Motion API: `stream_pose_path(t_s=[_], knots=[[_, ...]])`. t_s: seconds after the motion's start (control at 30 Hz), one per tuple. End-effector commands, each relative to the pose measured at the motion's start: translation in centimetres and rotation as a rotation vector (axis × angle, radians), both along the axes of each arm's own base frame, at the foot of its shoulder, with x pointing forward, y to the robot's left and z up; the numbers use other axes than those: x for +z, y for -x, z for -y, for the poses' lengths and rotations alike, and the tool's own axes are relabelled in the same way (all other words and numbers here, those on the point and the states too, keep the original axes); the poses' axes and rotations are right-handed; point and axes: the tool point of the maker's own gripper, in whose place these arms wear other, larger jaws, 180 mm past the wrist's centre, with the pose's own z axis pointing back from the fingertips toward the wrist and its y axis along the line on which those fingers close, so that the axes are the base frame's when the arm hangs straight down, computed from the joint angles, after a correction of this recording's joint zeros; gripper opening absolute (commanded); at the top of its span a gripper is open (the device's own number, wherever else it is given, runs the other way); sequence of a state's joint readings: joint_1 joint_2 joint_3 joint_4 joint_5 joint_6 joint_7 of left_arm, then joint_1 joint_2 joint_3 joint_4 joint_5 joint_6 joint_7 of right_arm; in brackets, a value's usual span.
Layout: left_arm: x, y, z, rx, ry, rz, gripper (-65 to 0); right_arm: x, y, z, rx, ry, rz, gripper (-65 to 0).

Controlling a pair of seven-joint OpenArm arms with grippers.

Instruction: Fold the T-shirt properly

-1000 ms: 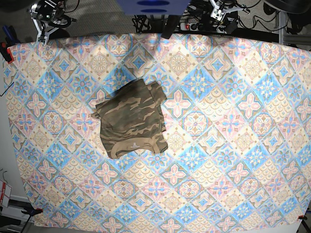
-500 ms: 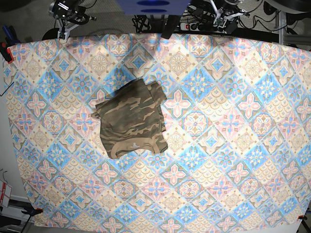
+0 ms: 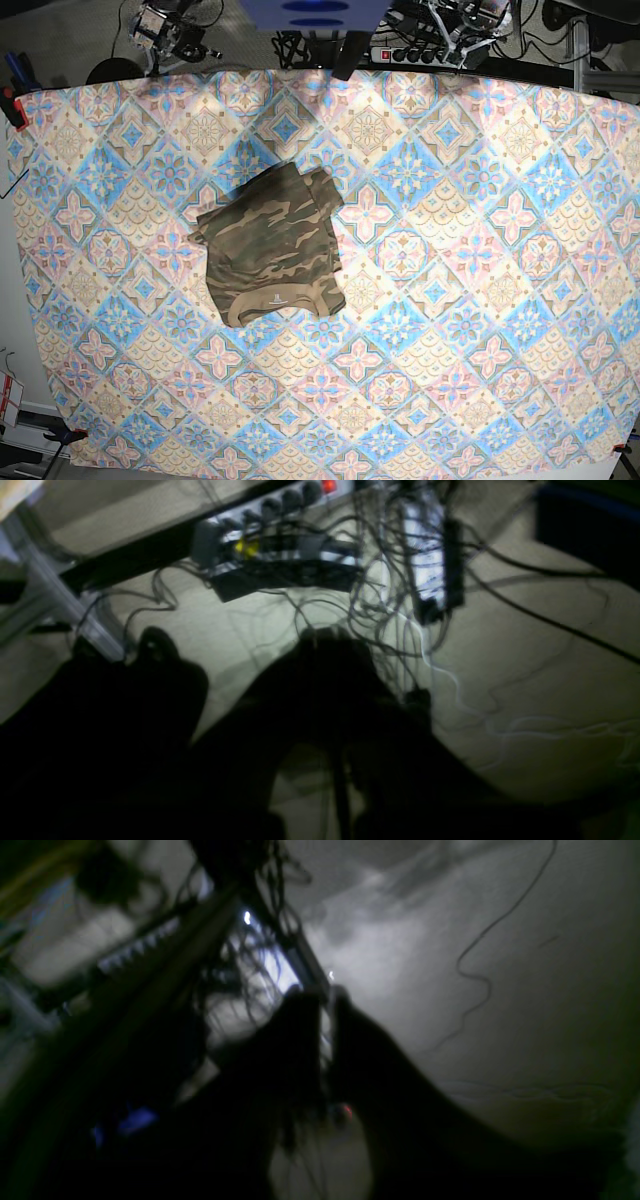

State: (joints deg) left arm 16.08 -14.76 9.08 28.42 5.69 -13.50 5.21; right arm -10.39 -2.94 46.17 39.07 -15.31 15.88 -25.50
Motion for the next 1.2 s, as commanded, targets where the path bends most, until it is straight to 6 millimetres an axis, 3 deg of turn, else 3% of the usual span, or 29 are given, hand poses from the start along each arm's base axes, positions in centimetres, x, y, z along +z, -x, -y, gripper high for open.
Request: stream_pose_path(t_s=[0.0,0.07,0.2,0.3,0.5,0.6,0.83,0.97,1.1,1.17], knots=[[-0.4,0.3,-0.3,-0.016,0.0,-0.023,-65.0,-0.3,0.6,0.4,-0.005,0.007,-0.019,-61.6],[-1.0,0.5,0.2,-0.015,0.017,-0.028,-65.0,-1.0,0.9,0.1,-0.023,0.003,-0.031,-61.6],[-1.2,-0.2,-0.8,0.02,0.01,-0.006,-65.0,-2.2,1.1,-1.1,-0.06,-0.015,-0.03,-61.6],[-1.3,-3.8,0.1,-0.024,0.004,0.056,-65.0,-2.7,1.4,-0.5,-0.088,0.054,-0.024,-61.6],[-1.0,-6.4,-3.8,-0.213,-0.254,0.159,-65.0,-2.4,2.6,1.9,-0.045,0.259,-0.095,-61.5],[-0.7,-7.0,-4.5,-0.243,-0.309,0.184,-65.0,-2.3,2.4,2.3,-0.025,0.285,-0.102,-61.5],[-0.7,-7.1,-4.4,-0.24,-0.307,0.19,-65.0,-2.3,2.1,2.3,-0.026,0.288,-0.094,-61.4],[-0.8,-8.8,-3.0,-0.234,-0.29,0.217,-65.0,-2.4,-0.2,2.3,-0.032,0.286,-0.059,-61.4],[-0.7,-10.3,-2.5,-0.231,-0.286,0.241,-65.0,-2.3,-0.4,2.3,-0.024,0.288,-0.056,-61.4],[-0.8,-11.1,-1.4,-0.228,-0.27,0.254,-65.0,-2.3,-0.5,2.4,-0.023,0.291,-0.053,-61.3]])
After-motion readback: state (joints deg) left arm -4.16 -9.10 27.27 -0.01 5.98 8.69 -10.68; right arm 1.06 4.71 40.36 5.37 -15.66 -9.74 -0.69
